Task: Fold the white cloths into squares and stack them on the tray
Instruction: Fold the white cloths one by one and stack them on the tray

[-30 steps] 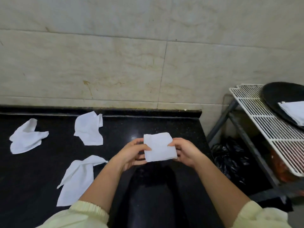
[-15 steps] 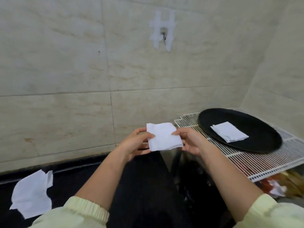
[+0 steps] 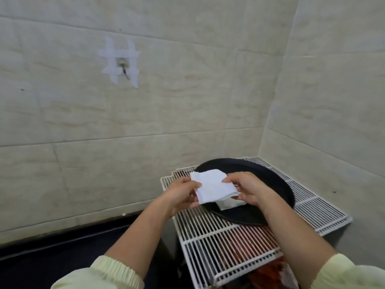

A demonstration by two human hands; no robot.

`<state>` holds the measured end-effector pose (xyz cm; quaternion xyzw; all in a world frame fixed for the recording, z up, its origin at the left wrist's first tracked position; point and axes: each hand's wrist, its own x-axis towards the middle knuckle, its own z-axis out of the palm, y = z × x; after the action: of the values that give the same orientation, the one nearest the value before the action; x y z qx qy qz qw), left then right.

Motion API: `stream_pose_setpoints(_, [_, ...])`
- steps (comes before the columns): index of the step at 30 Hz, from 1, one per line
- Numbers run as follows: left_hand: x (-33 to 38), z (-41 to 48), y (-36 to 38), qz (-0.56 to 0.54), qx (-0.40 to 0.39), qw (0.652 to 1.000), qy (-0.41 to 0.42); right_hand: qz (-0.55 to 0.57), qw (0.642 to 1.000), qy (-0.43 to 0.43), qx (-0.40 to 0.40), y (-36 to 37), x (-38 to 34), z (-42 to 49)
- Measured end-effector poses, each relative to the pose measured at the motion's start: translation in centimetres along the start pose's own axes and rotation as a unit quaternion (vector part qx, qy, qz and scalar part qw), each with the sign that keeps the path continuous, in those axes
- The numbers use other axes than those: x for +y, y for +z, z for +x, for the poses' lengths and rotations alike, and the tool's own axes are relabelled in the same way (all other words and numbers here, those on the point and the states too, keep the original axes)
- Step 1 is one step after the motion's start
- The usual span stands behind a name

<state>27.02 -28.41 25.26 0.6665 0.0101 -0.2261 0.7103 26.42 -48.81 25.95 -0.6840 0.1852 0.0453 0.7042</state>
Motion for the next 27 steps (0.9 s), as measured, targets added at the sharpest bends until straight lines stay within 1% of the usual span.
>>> stream_pose_setpoints(6, [-0.1,3.2,5.1,0.024,0.004,1.000,-0.019,-0.056,0.998,0.010,0.037,-4.8,0.0,2.8])
stream_pose_setpoints(13, [-0.2,6.6,7.5,0.069,0.022,0.997,-0.035,-0.080,0.994,0.017,0.069,-6.7,0.6,5.8])
stream_pose_setpoints(18, [-1.2,8.0,8.2,0.094,0.036,0.994,-0.043,-0.104,0.991,0.021,0.076,-7.4,1.5,7.2])
stream_pose_setpoints(22, [-1.4,8.2,7.8,0.104,0.043,0.992,-0.059,-0.136,0.988,0.026,0.065,-7.2,1.7,7.3])
stream_pose_setpoints(27, [-1.1,7.5,7.2,0.117,0.030,0.991,-0.064,-0.162,0.985,0.002,0.054,-7.1,1.6,7.0])
